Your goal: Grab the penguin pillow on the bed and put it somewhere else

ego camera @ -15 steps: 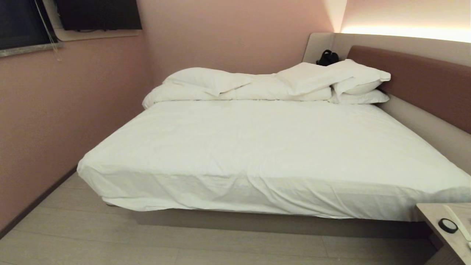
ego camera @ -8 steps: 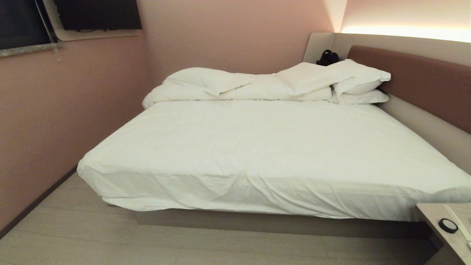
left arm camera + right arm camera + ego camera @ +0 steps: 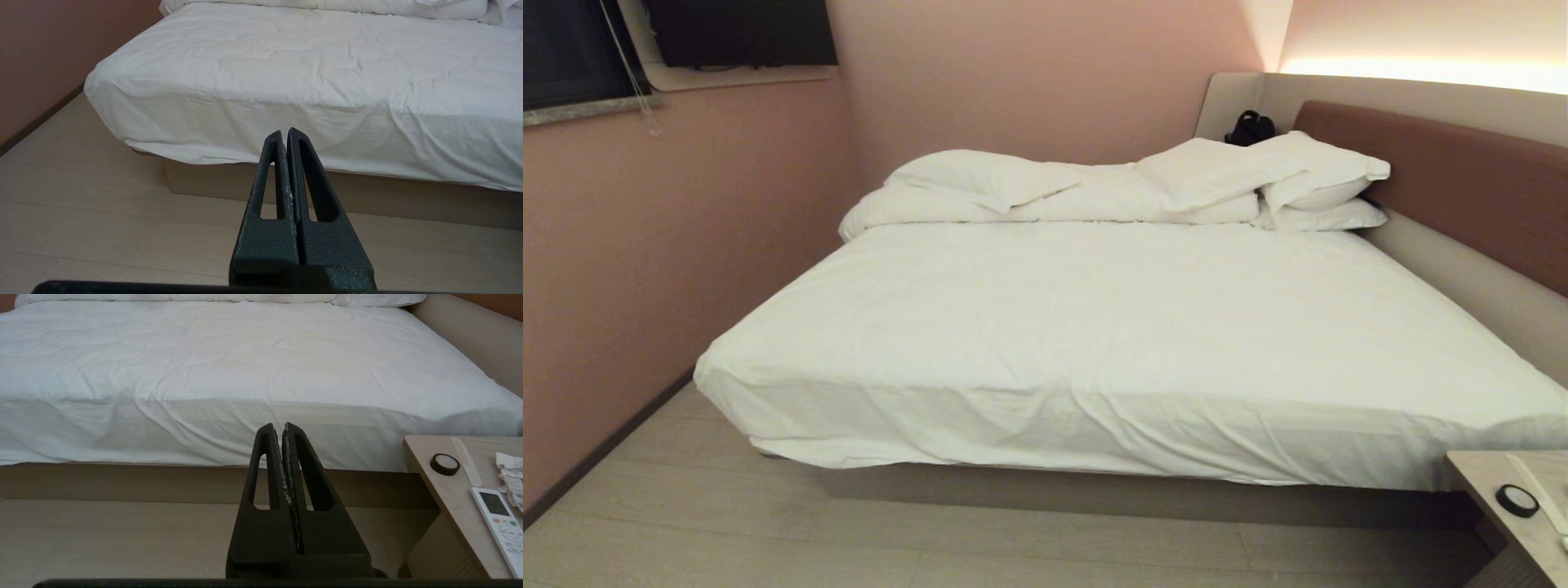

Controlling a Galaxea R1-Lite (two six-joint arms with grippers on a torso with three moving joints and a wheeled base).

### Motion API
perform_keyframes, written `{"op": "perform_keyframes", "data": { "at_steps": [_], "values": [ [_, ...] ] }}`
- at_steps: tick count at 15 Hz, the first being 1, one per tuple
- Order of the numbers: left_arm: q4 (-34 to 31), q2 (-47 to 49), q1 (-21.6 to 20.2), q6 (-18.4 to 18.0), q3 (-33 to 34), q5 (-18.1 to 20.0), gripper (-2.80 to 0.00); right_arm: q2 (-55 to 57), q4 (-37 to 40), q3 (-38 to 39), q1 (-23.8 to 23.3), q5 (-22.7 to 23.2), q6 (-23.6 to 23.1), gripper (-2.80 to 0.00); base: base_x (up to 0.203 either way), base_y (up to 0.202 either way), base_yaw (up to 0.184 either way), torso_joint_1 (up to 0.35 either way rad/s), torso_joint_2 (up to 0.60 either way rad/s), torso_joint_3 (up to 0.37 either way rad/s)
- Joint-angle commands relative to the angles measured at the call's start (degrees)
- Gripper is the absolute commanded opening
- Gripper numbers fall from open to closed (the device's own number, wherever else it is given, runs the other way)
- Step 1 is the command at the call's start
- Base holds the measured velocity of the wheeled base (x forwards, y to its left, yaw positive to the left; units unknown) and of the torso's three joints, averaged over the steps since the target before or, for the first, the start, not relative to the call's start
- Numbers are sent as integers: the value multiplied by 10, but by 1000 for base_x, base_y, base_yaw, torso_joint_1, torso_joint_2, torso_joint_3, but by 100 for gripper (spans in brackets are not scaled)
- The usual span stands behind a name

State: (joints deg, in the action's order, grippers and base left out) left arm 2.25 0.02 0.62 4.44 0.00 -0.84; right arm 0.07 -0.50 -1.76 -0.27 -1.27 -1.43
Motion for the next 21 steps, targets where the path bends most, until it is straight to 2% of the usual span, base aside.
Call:
{"op": "perform_keyframes", "data": {
  "at_steps": [1, 9, 15, 21],
  "values": [
    [0, 0, 0, 0, 0, 0, -280, 0, 0, 4, 0, 5, 1, -280, 0, 0, 0, 0, 0, 0],
    [0, 0, 0, 0, 0, 0, -280, -1, 3, 18, 0, 12, 3, -280, 0, 0, 0, 0, 0, 0],
    [0, 0, 0, 0, 0, 0, -280, -1, 2, 18, 0, 7, 44, -280, 0, 0, 0, 0, 0, 0],
    [0, 0, 0, 0, 0, 0, -280, -1, 2, 18, 0, 7, 44, -280, 0, 0, 0, 0, 0, 0]
  ]
}}
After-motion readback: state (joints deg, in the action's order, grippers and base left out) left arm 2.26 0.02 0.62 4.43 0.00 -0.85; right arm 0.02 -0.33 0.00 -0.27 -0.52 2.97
